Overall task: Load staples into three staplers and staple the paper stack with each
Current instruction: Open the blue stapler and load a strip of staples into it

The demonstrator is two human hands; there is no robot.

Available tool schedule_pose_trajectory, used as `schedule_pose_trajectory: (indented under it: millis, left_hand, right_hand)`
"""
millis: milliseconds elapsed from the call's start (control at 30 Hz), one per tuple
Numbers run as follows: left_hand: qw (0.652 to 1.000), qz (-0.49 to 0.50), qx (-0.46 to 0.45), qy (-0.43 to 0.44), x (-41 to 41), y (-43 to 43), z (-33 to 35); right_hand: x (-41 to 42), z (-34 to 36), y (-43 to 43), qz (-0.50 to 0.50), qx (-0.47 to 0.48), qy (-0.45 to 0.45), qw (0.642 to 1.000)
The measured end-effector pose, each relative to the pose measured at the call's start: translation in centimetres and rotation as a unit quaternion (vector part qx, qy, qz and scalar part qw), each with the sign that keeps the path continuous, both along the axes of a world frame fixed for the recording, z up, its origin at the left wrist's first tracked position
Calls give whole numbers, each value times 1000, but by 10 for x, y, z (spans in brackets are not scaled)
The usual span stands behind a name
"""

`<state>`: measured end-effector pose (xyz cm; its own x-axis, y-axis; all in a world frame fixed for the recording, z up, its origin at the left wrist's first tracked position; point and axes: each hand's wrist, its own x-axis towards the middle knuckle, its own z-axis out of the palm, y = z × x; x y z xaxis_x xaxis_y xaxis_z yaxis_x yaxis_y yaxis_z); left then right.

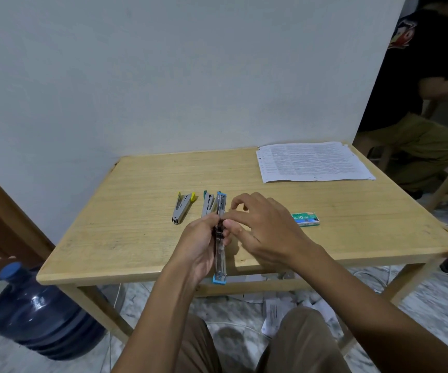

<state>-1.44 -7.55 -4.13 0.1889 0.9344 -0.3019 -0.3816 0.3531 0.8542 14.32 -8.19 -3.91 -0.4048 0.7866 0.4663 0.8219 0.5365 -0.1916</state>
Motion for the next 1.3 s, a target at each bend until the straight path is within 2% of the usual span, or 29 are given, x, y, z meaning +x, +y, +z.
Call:
schedule_pose_trajectory:
  millis: [233,333,400,467,567,667,867,1133,1300]
  left_hand:
    - [999,-24,25,36,3,-4,0]
    - [999,-31,17,35,5,-5,1]
    - [999,-33,2,25,5,-6,2]
    - [999,-30,-13,15,4,-6,1]
    - [1000,-18,-15,15,2,-4,-5]
    - [1000,-11,-18,7,3,-5,-7]
    - [999,-16,-16,-26,7,-9,-5]
    - [999,-16,-28,-41,6,-10,-7]
    - [999,-17,-20,-22,6,-8,-12]
  right_hand:
    - [4,6,11,-37,-10,-46,998]
    - [4,6,12,-59,-49,-42,996]
    - [4,5,10,-60,-74,-2,995]
    - [6,3,5,-50,-81,80,992]
    - [7,-4,-3,14,-72,191,979]
    - [3,-16,-6,63,-42,209,975]
    - [-4,-25,-1,35,-3,251,967]
    - [-19,-26,1,-28,-40,291,955]
    - [-23,-25,3,-57,-106,273,955]
